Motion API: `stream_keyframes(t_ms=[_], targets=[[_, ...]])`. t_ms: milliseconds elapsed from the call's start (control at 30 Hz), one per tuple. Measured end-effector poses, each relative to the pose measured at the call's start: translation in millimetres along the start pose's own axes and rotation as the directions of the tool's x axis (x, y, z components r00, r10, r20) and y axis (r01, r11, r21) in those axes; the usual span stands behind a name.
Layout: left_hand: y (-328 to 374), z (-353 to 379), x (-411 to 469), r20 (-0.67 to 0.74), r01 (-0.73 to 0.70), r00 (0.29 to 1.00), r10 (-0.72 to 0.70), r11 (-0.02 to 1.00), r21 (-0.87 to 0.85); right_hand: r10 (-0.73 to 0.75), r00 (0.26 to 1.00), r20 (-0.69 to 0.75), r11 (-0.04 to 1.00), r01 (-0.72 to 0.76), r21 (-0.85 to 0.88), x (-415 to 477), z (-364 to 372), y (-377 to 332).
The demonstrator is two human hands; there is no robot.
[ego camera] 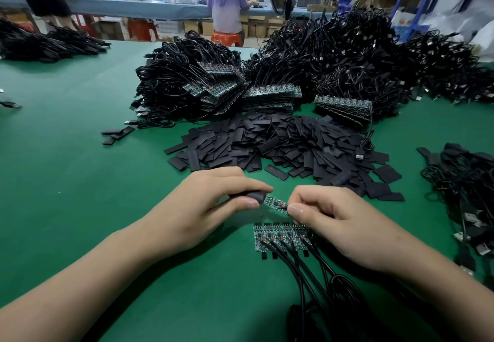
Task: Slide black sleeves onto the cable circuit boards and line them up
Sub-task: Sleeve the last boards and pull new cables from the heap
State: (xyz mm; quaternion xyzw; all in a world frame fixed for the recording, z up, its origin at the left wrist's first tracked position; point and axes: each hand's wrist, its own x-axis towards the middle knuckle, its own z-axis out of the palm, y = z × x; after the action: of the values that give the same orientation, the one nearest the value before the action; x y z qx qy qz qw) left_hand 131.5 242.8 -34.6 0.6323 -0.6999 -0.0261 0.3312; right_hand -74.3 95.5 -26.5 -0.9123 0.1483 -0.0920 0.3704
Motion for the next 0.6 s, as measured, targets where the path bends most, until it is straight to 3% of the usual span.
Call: stream_keyframes(t_ms=[600], targets=[[4.5, -0.7, -1.3, -0.086, 0.001, 0.996, -0.010, 0.994, -0.106, 0.013, 0.999, -0.046, 1.000, -0.014, -0.021, 0.1, -0.7, -3.5]])
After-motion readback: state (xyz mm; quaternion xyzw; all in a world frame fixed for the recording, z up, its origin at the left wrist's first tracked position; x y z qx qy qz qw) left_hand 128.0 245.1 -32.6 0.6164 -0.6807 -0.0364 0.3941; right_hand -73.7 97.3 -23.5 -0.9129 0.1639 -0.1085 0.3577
